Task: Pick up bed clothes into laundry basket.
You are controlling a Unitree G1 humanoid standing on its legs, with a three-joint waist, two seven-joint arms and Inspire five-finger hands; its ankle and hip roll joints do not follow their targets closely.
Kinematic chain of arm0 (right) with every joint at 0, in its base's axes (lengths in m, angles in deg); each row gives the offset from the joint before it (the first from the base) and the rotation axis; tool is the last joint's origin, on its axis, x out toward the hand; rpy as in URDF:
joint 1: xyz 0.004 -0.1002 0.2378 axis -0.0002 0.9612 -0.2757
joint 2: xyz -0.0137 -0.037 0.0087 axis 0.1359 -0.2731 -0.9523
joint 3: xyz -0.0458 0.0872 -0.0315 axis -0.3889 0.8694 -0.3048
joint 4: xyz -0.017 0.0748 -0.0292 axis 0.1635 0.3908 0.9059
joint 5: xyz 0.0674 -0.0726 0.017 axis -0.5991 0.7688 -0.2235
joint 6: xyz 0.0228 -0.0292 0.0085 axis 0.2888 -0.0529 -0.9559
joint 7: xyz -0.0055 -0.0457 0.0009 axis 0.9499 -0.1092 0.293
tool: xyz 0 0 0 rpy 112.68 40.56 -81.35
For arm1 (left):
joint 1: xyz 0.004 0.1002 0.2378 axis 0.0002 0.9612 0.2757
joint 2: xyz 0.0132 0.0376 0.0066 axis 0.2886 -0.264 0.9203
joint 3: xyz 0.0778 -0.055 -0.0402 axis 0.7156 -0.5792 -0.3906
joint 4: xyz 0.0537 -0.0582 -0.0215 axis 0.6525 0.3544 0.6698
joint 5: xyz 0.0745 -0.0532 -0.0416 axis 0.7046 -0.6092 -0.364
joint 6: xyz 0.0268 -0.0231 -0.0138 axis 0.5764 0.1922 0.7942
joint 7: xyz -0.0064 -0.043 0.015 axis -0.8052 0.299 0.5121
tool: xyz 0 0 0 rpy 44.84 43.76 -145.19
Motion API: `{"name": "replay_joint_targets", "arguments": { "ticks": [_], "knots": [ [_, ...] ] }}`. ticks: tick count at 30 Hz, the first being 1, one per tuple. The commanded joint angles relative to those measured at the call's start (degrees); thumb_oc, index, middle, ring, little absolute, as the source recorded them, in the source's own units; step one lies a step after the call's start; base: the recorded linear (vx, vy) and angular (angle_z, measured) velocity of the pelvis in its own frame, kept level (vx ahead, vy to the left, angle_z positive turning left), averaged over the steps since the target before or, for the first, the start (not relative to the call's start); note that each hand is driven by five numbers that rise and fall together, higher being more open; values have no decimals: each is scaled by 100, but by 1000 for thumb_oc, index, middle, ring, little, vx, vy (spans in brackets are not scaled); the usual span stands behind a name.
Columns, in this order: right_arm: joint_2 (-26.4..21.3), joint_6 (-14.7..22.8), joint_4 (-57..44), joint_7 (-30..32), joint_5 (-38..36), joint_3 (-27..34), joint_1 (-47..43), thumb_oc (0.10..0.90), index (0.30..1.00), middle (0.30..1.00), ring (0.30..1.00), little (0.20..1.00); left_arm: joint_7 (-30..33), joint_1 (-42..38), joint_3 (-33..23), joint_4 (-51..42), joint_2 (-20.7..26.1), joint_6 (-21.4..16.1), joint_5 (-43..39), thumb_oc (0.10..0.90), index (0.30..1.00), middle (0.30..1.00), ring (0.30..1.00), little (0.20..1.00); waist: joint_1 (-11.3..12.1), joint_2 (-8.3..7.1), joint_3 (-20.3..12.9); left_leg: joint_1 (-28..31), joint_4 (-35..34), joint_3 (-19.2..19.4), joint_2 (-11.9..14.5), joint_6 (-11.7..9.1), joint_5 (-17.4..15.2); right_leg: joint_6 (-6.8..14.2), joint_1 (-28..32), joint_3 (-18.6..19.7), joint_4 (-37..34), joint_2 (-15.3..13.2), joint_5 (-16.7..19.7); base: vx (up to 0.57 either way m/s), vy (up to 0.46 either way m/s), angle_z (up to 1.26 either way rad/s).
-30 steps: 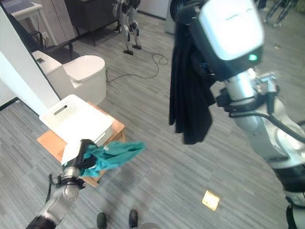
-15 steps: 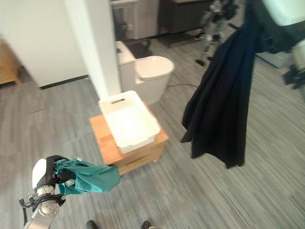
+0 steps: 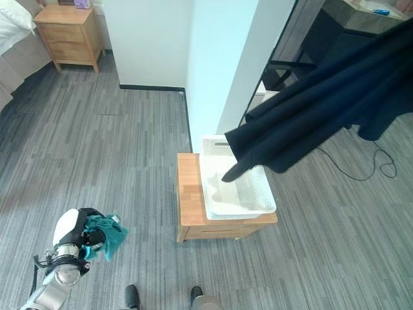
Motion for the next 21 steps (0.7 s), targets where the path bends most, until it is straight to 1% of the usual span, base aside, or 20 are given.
{"name": "replay_joint_targets", "arguments": {
  "ticks": [1, 2, 3, 10, 16, 21],
  "knots": [
    [174, -368, 582, 247, -209, -375, -1391, 400, 300, 300, 300, 300, 221, -231, -258, -610, 542, -533, 228, 400, 300, 300, 300, 300, 259, -640, -607, 387, -3, 519, 115, -457, -999, 574, -651, 474, -495, -432, 730, 89, -44, 0],
    [193, -371, 607, 225, -204, -499, -1523, 400, 300, 300, 300, 300, 215, -219, -221, -612, 546, -539, 237, 400, 300, 300, 300, 300, 312, -648, -600, 371, -3, 504, 124, -466, -996, 567, -620, 435, -533, -447, 744, 52, -42, -6],
    [239, -371, 680, 210, -197, -863, -1876, 400, 300, 300, 300, 300, 215, -204, -203, -594, 534, -545, 247, 400, 300, 300, 300, 300, 320, -648, -595, 349, -3, 470, 129, -479, -980, 560, -573, 396, -601, -451, 769, 28, -47, 0],
    [451, -347, 964, 93, -108, -2509, -3448, 400, 300, 300, 300, 300, 235, -190, -145, -446, 438, -545, 283, 400, 300, 300, 300, 300, 380, -582, -532, 101, -3, 358, 209, -578, -871, 542, -583, 168, -711, -440, 754, 2, -44, 5],
    [456, -382, 1319, 134, -105, -3062, -4056, 400, 300, 300, 300, 300, 244, -182, -148, -367, 388, -547, 301, 400, 300, 300, 300, 300, 386, -487, -482, -64, -3, 304, 235, -623, -793, 517, -637, 96, -721, -420, 740, -7, -26, 9],
    [533, -393, 1518, 171, -161, -3169, -4165, 400, 300, 300, 300, 300, 297, -190, -153, -293, 363, -529, 315, 400, 300, 300, 300, 300, 378, -374, -403, -138, -3, 261, 229, -642, -766, 493, -683, 93, -712, -410, 727, -2, -6, 3]
  ]
}}
